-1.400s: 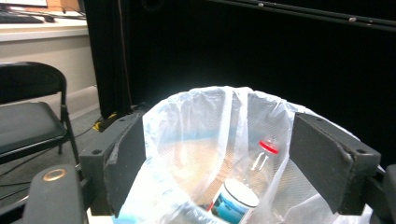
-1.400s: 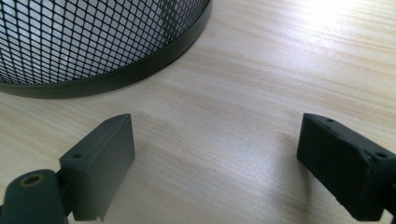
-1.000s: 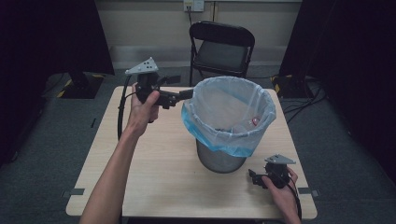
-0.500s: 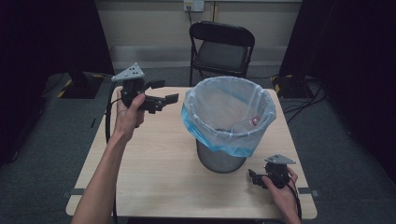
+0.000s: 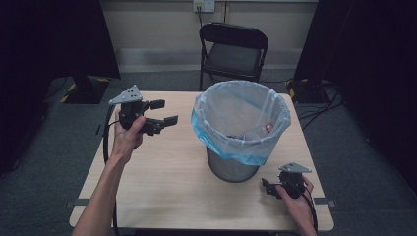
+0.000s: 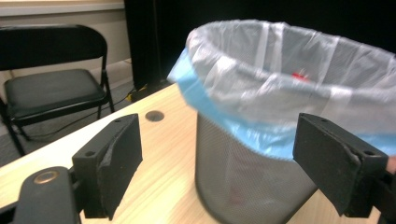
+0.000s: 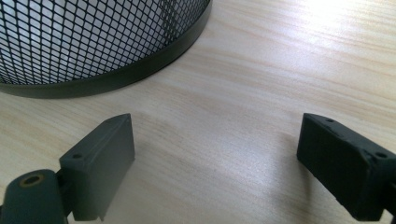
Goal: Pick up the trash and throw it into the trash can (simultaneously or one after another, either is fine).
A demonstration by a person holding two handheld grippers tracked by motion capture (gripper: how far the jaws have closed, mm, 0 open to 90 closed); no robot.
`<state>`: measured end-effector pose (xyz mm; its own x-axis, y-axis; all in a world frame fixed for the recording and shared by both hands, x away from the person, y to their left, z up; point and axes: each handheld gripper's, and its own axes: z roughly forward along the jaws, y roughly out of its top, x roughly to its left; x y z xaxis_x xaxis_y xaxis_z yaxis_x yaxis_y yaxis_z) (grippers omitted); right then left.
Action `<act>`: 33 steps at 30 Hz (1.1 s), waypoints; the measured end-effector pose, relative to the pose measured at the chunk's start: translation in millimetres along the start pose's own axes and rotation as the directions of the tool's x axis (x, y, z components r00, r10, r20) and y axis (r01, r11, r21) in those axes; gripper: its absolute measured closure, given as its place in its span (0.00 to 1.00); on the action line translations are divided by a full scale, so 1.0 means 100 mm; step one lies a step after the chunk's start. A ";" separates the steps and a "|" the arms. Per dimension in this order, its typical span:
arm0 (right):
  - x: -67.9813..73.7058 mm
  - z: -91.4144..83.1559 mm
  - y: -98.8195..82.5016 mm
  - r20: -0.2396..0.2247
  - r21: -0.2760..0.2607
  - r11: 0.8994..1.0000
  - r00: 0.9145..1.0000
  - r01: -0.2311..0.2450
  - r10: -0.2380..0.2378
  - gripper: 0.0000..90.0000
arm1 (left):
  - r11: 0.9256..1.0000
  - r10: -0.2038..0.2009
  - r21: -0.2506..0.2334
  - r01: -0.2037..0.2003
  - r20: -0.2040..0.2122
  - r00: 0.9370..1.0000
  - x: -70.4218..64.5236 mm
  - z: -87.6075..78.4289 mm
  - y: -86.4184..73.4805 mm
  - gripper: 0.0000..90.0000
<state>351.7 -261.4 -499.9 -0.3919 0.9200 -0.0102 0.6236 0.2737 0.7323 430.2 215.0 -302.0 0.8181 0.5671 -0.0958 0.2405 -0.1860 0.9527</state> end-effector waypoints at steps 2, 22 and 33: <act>0.00 0.00 0.00 0.000 0.000 1.000 1.000 0.000 0.000 0.12 | 1.000 0.008 -0.001 -0.008 0.003 1.000 0.01 -0.04 -0.06 0.17; 0.00 0.00 0.00 0.000 0.000 1.000 1.000 0.000 0.000 0.12 | 0.998 -0.026 0.061 0.032 -0.103 0.994 0.10 -0.21 -0.51 0.17; 0.00 0.00 0.00 0.000 0.000 1.000 1.000 0.000 0.000 0.12 | 0.994 -0.078 0.054 0.092 -0.226 0.971 0.20 -0.45 -0.79 0.17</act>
<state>351.7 -261.4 -499.9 -0.3916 0.9201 -0.0102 0.6236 0.2736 0.7323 403.8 277.0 -366.1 0.6574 0.7466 -0.1019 0.3429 -0.1760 0.9227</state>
